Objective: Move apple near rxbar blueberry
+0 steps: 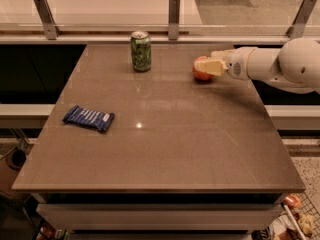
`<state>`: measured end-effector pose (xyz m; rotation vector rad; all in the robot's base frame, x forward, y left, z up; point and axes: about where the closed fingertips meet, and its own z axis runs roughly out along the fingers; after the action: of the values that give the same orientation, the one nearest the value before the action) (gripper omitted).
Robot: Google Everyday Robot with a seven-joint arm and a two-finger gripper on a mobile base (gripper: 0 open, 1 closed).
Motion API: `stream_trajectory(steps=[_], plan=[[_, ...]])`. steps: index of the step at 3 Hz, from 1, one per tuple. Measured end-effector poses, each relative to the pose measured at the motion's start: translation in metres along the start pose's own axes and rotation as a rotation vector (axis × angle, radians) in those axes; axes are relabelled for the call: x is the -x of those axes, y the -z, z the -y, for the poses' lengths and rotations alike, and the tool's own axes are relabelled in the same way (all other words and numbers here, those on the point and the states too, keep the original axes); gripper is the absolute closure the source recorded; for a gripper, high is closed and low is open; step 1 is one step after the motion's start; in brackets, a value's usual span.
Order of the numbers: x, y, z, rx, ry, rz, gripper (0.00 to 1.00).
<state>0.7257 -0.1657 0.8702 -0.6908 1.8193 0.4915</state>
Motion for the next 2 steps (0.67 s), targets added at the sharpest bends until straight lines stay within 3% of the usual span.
stream_trajectory(steps=[1, 2], plan=[[0.0, -0.002, -0.0017, 0.004, 0.0, 0.0, 0.51], [-0.0001, -0.0044, -0.0036, 0.008, 0.0, -0.001, 0.28]])
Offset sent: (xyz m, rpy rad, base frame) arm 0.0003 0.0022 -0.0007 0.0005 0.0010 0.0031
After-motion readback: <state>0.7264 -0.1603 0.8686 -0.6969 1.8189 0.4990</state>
